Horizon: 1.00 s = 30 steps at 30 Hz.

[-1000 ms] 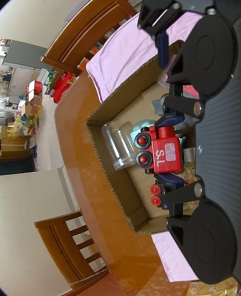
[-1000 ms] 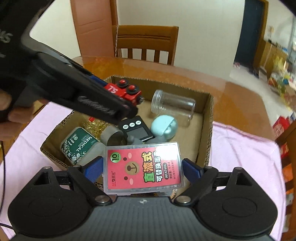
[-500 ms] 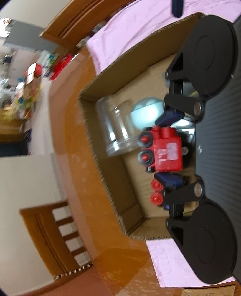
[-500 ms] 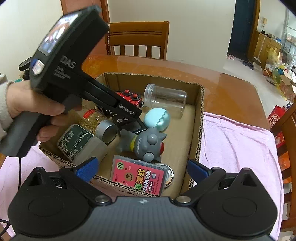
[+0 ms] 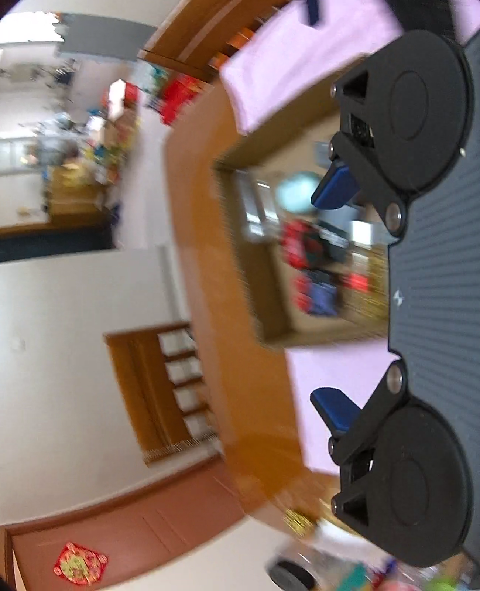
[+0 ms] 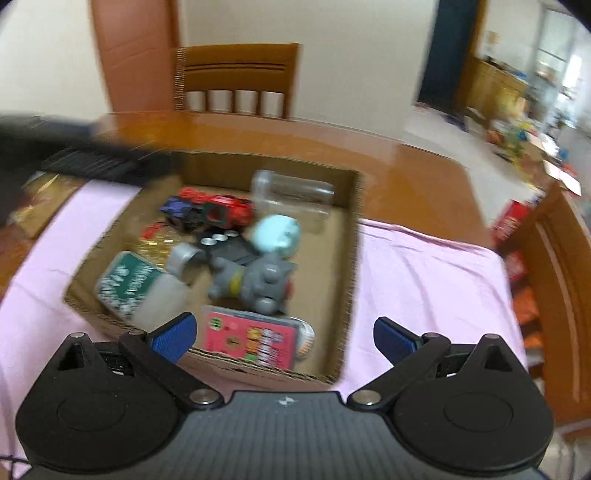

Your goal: Organize rigid objects

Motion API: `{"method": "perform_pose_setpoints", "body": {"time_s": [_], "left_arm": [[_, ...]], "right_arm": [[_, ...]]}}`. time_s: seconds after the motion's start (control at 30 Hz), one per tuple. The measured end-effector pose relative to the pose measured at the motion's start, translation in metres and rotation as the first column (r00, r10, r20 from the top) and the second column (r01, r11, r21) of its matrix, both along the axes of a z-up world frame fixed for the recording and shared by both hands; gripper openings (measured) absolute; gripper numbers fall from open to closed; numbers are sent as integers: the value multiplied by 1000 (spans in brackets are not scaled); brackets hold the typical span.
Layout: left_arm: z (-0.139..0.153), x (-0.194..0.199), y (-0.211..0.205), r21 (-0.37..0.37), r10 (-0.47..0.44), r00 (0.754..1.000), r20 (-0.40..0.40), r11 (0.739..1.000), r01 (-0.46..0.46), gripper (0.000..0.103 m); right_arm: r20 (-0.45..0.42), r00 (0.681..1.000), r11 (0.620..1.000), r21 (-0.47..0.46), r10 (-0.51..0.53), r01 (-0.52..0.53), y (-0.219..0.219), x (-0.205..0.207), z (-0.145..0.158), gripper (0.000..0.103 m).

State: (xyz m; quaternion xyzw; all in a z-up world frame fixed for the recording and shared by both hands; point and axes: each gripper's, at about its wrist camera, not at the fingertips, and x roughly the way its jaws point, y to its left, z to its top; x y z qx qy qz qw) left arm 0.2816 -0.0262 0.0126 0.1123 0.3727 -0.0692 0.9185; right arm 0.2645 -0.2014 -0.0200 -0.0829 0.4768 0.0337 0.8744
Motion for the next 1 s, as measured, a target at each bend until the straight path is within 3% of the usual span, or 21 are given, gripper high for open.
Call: {"method": "perform_pose_setpoints", "body": {"time_s": [0.1,0.23,0.43,1.0], "left_arm": [[-2,-28,9,-18,44,997,-69,999,-45,102],[-5,-53,20,-66,84,989,-125,993,-93,102],[6,-69,27,-73,141,985,-102,986,-149,102],[10,-74,25,-84,124,986,-107,988,-133,102]], "right_arm": [[-14,997,997,8,-71,71,-6,-3,5,103],[-2,996,996,31,-87,87,-2,-12,17,103],[17,998,998,23,-64,64,10,-23,30,103],[8,998,998,29,-63,63,17,-35,32,103]]}}
